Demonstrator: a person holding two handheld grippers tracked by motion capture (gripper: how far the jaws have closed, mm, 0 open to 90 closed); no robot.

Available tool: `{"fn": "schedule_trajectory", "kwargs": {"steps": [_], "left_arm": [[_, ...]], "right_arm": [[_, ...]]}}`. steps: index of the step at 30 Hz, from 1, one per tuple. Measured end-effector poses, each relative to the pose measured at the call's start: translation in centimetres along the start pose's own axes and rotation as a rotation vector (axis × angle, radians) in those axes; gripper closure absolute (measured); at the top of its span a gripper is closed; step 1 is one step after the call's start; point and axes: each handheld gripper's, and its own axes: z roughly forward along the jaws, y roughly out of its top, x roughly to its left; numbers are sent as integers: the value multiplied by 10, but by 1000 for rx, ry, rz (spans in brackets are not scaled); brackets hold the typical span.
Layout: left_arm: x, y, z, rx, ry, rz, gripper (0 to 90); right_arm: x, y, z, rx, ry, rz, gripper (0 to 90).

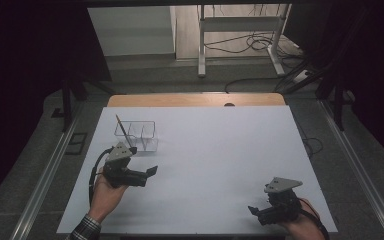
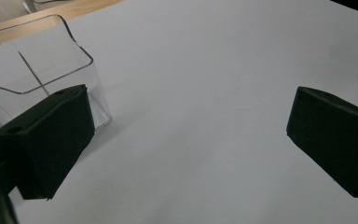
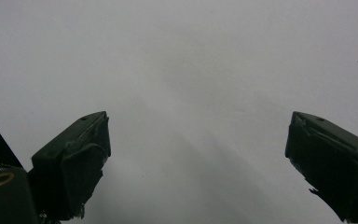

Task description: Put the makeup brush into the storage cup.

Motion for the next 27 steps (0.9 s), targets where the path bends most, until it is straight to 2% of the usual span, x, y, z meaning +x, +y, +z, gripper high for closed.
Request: {"fn": "schedule_trajectory", "kwargs": {"steps": [19, 27], "left_arm": [[-6, -13, -3, 23, 2, 4, 11], [-7, -19, -7, 19, -2, -8, 11]], "right_arm": [[1, 0, 0, -1, 2, -1, 66], [1, 1, 0, -2, 2, -6, 66]]}}
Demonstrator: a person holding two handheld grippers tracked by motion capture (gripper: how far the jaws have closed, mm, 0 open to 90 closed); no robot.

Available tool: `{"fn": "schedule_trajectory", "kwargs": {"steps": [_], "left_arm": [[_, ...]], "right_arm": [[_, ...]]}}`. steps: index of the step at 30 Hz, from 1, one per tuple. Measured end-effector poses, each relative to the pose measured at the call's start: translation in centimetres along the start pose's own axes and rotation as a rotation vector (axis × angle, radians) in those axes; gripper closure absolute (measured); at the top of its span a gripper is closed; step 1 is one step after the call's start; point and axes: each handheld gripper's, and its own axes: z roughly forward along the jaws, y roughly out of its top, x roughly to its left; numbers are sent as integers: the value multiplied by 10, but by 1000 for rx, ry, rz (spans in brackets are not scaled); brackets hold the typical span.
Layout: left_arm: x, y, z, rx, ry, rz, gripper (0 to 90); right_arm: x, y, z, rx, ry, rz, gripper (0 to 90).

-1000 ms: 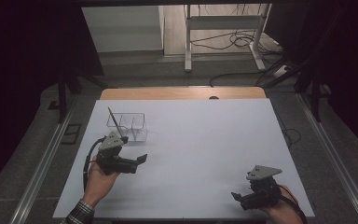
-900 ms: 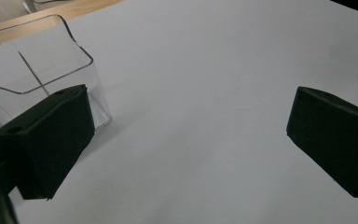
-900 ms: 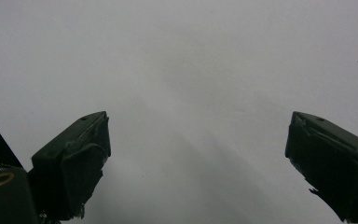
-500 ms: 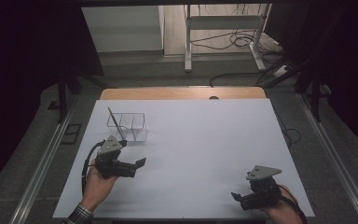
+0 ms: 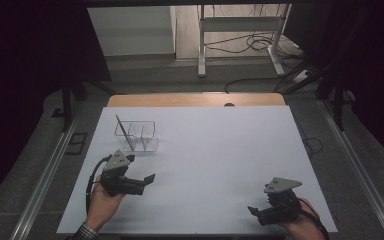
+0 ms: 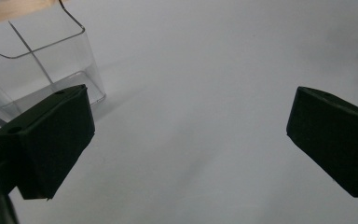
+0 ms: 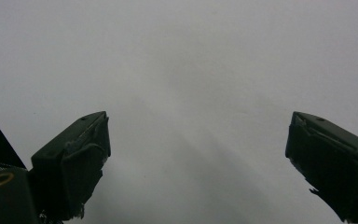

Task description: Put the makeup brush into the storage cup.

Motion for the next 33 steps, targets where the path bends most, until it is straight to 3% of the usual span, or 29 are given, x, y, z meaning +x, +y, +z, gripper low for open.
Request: {"fn": "schedule_trajectory", "kwargs": {"steps": [33], "left_arm": [[-7, -21, -20, -1, 11, -13, 11]], "right_arm": [[0, 0, 1, -1, 6, 1, 63]]}}
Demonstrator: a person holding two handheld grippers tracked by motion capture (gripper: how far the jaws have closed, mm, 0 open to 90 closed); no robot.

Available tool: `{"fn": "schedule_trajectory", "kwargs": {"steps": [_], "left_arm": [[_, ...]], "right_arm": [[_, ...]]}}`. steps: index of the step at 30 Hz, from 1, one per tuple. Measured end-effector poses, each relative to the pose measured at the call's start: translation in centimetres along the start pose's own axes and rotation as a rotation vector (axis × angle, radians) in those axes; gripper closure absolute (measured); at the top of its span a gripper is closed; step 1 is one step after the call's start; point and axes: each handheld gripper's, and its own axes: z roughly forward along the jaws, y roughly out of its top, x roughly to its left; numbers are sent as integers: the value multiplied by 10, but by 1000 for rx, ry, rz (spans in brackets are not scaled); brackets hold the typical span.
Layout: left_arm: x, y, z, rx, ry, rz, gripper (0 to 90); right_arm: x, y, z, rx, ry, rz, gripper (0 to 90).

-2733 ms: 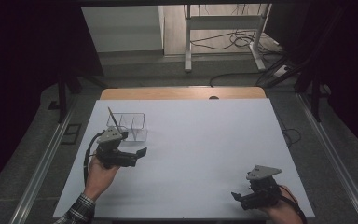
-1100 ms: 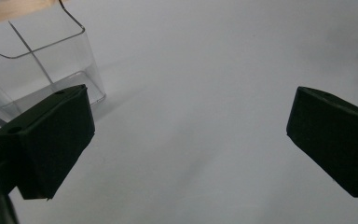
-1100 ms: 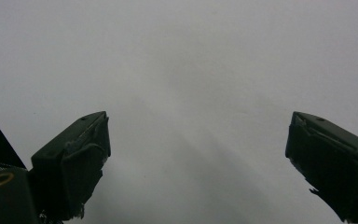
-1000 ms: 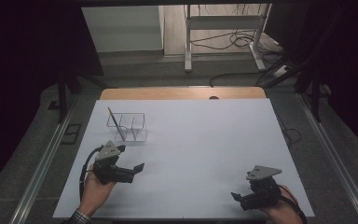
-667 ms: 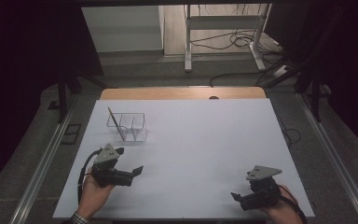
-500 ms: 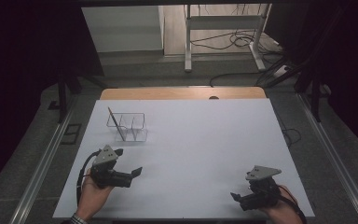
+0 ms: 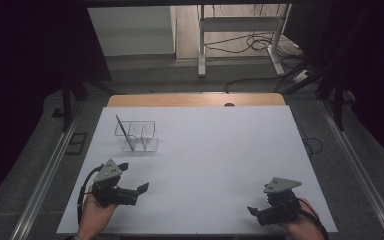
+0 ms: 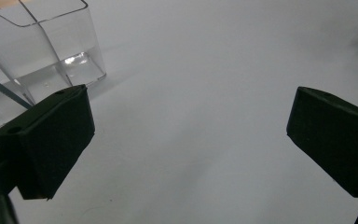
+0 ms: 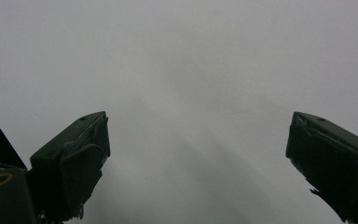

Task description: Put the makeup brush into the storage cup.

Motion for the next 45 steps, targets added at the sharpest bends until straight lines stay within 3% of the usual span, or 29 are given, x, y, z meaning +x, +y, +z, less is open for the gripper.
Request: {"fn": "schedule_trajectory", "kwargs": {"steps": [45], "left_arm": [[-8, -26, -34, 4, 46, 0, 11]], "right_arm": [[0, 0, 0, -2, -1, 6, 59]]}}
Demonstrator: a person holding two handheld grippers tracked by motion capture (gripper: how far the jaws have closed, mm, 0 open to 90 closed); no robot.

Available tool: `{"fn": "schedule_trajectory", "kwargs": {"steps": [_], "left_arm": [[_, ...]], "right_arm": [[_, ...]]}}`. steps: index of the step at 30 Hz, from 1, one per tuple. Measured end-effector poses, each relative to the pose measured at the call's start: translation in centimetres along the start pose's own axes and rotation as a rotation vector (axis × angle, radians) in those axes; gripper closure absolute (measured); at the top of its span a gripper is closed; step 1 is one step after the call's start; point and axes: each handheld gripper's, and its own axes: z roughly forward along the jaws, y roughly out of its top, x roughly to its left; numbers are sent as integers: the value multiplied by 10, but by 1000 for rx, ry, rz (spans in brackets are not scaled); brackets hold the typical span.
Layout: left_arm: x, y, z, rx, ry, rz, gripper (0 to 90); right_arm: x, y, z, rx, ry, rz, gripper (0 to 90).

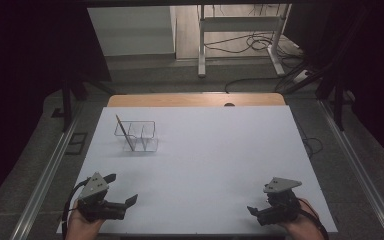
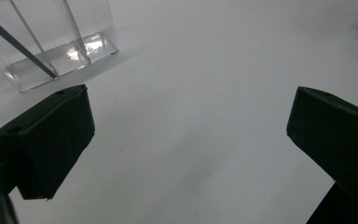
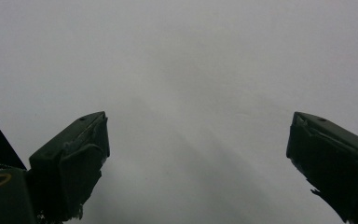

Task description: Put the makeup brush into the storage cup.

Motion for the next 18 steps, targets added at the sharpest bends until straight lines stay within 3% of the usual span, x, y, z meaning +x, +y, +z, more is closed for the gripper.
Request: {"fn": "schedule_trajectory", "kwargs": {"steps": [18], "left_arm": [[-2, -11, -13, 1, 16, -4, 11]], "right_arm": [[0, 0, 0, 1, -2, 1, 57]]}}
